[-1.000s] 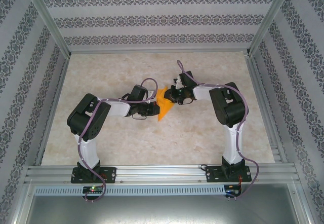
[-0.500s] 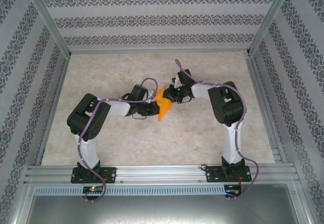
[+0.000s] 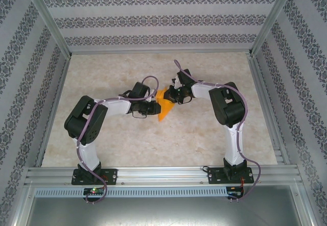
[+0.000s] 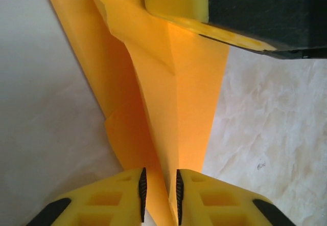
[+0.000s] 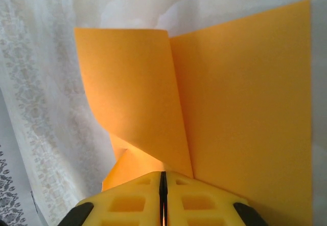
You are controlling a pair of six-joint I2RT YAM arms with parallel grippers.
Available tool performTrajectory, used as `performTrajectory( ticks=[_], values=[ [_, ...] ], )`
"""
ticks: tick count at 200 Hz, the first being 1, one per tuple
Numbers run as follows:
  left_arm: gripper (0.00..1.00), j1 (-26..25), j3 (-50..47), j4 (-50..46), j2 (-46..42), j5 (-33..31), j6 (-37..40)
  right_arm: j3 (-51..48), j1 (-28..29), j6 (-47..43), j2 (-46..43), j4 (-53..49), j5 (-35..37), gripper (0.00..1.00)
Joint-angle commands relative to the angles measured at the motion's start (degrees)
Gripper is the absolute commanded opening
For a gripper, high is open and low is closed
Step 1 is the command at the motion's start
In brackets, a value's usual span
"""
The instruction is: Fold a paper plane with a square sheet of paper (pick it up from the middle)
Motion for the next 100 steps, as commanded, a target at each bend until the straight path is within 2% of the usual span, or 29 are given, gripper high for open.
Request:
performTrajectory(
  ticks=[1,29,60,100],
  values=[
    [0.28,0.9,3.4,-5.8,-2.1,-3.5,2.5,-0.5,0.8,-1.6,2.5,-5.4,3.3,0.11],
    [0.31,0.8,6.2,-8.3,-0.8,-6.3,3.8,-0.9,0.9,-1.4,2.1,-5.1,3.3,0.11],
    [0.36,0.9,9.7,-9.3,3.4,-4.3,3.8,-1.3,0.9,-1.0,2.2,-4.4,3.1,0.11],
    [0.37,0.9,12.0,-11.6,6.1,-6.5,5.6,-1.9,0.9,-0.5,2.0,-3.5,2.8,0.1]
  ],
)
